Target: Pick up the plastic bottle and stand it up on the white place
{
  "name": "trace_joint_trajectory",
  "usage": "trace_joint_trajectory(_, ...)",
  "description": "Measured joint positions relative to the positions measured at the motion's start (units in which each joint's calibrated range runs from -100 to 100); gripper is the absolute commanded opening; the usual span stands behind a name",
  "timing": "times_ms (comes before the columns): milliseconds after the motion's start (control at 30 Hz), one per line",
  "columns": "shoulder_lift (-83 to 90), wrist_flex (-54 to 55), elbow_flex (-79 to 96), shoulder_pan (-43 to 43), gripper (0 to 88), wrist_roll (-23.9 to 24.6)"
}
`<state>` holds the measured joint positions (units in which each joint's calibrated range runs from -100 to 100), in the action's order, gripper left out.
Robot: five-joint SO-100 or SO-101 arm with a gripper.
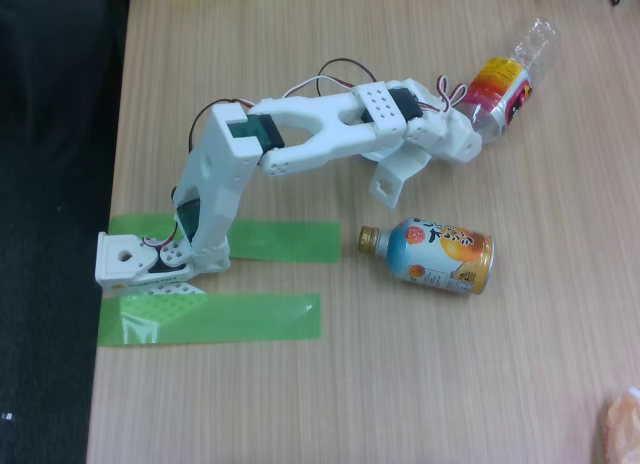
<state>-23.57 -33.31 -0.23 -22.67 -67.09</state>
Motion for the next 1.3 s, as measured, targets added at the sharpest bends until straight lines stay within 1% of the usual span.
trace_joint_trajectory(267,-1.3,0.0,-2.5,0.1,31.4,0.0)
trace_joint_trajectory(1300,-2.8,0.0,-2.5,0.1,31.4,0.0)
